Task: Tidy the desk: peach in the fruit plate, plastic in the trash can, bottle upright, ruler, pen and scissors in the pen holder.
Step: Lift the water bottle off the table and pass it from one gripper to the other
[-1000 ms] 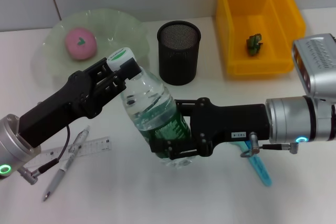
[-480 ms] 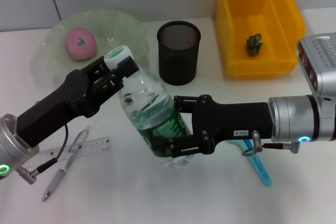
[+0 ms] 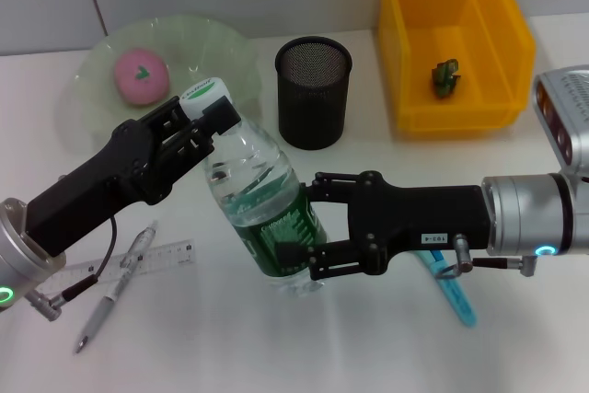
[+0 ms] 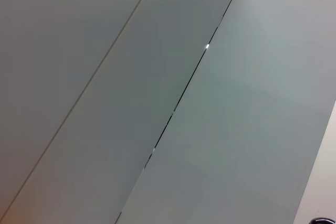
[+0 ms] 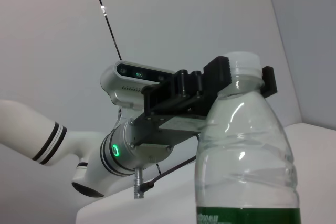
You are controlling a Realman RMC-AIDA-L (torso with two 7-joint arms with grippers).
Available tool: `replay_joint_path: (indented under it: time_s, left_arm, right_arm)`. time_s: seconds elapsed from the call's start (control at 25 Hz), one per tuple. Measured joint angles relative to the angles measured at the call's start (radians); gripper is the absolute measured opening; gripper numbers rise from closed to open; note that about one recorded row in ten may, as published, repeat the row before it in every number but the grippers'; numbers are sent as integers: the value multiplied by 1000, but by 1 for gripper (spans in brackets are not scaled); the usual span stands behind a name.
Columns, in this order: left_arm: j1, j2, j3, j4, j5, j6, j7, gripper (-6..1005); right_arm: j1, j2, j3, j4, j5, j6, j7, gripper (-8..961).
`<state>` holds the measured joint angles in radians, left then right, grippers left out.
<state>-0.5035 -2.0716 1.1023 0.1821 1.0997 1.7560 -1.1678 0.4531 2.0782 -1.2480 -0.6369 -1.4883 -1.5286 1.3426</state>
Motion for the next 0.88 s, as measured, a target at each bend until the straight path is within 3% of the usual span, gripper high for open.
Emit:
replay_joint_path:
  time_s: [0.88]
  left_arm:
    - [2,-1,0,10,0,12,1,454]
  right_arm:
    - [-28,-2,26,-5,-6,-4,-5,825]
